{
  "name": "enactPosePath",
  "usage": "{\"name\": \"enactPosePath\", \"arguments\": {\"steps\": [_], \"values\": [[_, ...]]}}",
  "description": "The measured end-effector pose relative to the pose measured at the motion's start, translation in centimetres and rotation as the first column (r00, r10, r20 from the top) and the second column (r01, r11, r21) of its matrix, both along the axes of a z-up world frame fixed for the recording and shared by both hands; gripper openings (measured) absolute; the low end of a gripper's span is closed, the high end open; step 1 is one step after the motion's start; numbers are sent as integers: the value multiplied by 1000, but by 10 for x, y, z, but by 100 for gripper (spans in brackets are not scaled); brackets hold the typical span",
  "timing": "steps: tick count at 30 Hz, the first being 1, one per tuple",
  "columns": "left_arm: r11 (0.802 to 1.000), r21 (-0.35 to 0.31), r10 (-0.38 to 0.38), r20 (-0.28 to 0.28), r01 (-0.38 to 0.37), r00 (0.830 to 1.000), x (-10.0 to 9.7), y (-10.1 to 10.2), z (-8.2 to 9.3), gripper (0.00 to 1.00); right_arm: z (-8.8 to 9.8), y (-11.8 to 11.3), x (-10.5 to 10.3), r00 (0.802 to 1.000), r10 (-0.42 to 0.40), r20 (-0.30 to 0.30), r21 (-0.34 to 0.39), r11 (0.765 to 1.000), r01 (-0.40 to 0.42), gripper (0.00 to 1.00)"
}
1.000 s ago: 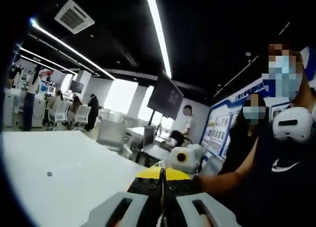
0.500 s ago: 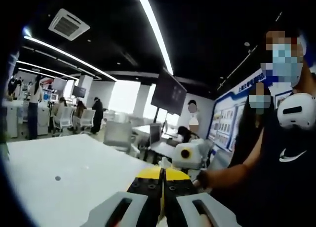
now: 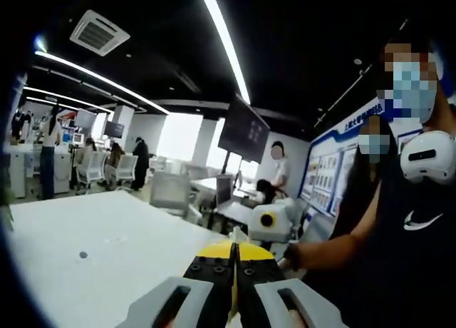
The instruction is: Compare the silicone blocks by pressing each to a similar depth, holding the contact briefly, and releasing to observe deformation and rebound differences across the visible hardness samples.
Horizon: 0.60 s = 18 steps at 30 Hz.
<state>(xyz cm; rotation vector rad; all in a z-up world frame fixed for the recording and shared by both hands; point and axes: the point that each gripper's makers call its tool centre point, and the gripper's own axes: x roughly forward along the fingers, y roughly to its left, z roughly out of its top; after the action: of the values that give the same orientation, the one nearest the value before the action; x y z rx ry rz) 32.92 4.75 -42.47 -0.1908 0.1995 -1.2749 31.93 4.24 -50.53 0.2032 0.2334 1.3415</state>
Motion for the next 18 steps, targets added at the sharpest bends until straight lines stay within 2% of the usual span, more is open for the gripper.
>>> {"name": "enactPosePath", "arguments": {"steps": [4,10,11,12,14,18], "values": [[1000,7,2,19,-2,1000,1,0,-1,0,-1,0,0,1000,2,-2,-2,1000,-2,1],[1000,7,13,2,-13,1000,3,0,-2,0,-2,0,1,1000,1,-7,4,1000,-1,1],[1000,4,15,-11,-15,1000,2,0,-2,0,-2,0,2,1000,1,-8,4,1000,-1,1],[1000,-19,-2,-60,1,998,-1,0,-1,0,-2,0,2,1000,1,-6,5,1000,-1,1],[1000,-21,3,-36,-4,999,2,2,-1,0,-1,1,2,1000,0,0,7,1000,0,1],[1000,-20,10,-28,-10,1000,3,3,-2,0,-2,3,2,1000,0,-1,3,1000,0,1]]}}
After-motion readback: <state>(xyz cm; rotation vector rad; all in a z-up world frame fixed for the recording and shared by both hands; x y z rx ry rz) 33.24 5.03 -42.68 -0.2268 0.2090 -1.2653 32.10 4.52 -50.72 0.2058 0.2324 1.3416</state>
